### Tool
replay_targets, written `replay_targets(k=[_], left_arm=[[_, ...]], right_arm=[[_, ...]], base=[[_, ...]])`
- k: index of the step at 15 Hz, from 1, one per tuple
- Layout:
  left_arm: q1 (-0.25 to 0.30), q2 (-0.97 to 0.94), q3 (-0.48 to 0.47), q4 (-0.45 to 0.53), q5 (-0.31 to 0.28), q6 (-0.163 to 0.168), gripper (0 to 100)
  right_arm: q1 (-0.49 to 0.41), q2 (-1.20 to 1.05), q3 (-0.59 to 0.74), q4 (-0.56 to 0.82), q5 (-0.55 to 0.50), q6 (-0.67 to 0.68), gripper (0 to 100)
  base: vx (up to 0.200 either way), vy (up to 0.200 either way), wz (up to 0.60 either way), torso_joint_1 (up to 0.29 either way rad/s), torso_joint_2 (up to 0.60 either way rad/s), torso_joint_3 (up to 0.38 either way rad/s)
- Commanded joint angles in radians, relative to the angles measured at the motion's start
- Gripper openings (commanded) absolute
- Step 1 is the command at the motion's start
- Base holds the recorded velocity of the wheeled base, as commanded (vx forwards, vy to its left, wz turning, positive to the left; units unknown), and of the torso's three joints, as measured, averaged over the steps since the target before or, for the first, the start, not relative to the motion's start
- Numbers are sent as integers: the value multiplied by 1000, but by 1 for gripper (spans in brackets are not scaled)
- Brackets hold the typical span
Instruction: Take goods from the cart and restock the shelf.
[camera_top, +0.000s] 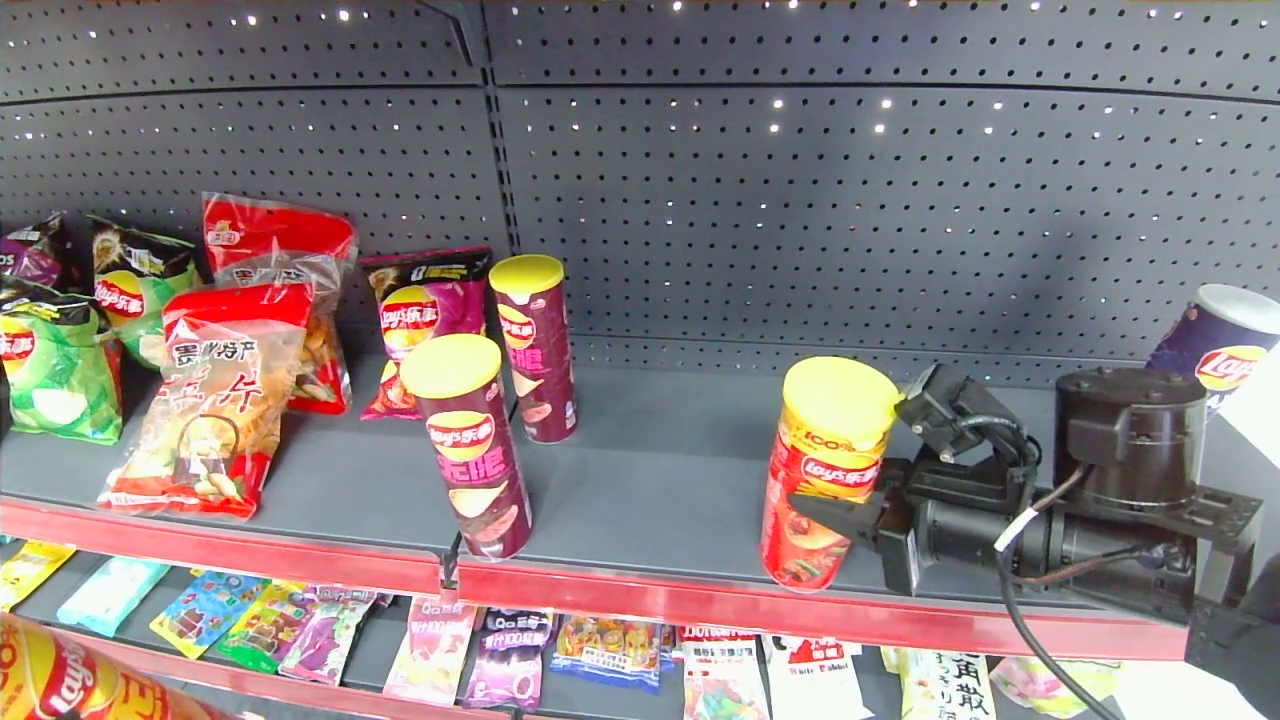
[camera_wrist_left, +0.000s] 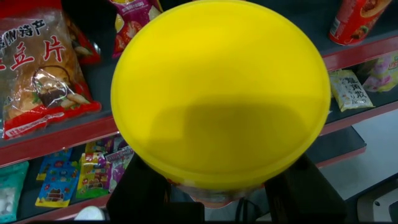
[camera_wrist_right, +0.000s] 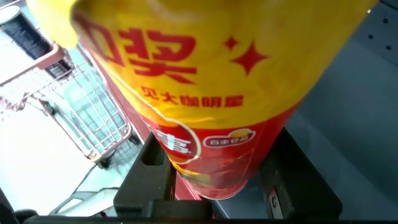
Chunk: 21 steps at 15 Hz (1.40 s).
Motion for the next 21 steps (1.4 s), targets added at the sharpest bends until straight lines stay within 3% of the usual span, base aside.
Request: replay_targets(k=[1,21], left_arm=[[0,0,0,0,0,0,0],[0,-7,0,2,0,0,0]], right_arm=[[14,4,-4,2,-24,19,0],[27,10,11,2,-53,82,0]], base=[[0,0,0,0,0,0],[0,0,0,0,0,0]])
